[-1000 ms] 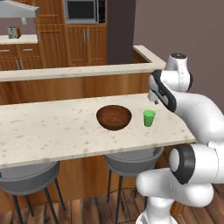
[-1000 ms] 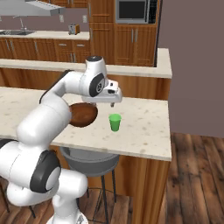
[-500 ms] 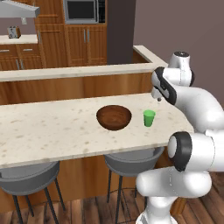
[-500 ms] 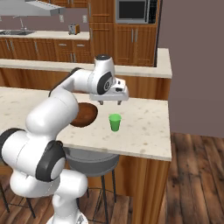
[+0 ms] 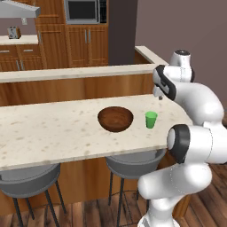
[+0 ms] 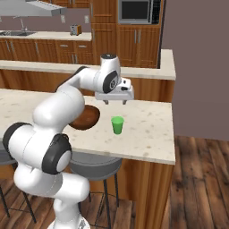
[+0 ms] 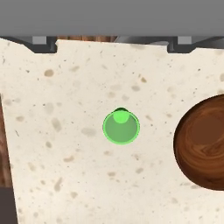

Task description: Place the cup inside the bowl on the dining table and move the bowl to any counter.

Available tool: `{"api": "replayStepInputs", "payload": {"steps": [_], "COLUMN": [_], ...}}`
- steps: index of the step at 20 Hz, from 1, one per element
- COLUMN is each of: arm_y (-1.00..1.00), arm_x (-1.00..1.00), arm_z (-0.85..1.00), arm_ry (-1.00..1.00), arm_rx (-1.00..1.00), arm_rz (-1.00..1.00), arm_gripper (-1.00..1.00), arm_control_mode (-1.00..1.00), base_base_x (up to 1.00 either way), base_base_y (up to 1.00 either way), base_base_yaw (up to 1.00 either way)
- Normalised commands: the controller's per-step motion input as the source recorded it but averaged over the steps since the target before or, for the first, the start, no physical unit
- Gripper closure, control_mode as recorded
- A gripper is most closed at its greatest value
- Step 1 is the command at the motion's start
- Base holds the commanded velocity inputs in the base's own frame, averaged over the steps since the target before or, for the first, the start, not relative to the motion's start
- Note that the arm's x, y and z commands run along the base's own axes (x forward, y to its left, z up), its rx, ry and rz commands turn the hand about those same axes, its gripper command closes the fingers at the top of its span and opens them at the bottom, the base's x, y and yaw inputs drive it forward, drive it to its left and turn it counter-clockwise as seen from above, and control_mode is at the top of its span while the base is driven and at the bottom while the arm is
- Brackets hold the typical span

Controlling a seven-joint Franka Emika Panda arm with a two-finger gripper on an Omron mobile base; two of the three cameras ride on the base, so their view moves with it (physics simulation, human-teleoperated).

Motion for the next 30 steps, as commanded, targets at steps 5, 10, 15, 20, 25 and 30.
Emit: {"api": "replayStepInputs", "payload": {"steps": [5, 10, 15, 20, 25, 30], "arm_y": [0.00, 0.00, 0.00, 0.00, 0.00, 0.00], "arm_x": [0.07, 0.03, 0.24, 0.21, 0.18, 0.18], "arm_z": [0.00, 0.00, 0.00, 0.00, 0.00, -0.08], "arm_ry": [0.00, 0.00, 0.00, 0.01, 0.01, 0.00], "arm_rx": [0.00, 0.01, 0.00, 0.00, 0.00, 0.00], "arm_rz": [-0.01, 0.00, 0.00, 0.00, 0.00, 0.00], "arm_gripper": [-1.00, -1.00, -1.00, -1.00, -1.00, -1.00], "arm_control_mode": [-1.00, -1.00, -1.00, -1.00, -1.00, -1.00], "base_base_x": [0.00, 0.00, 0.00, 0.00, 0.00, 0.00], "base_base_y": [0.00, 0.00, 0.00, 0.00, 0.00, 0.00], "base_base_yaw": [0.00, 0.00, 0.00, 0.00, 0.00, 0.00]}}
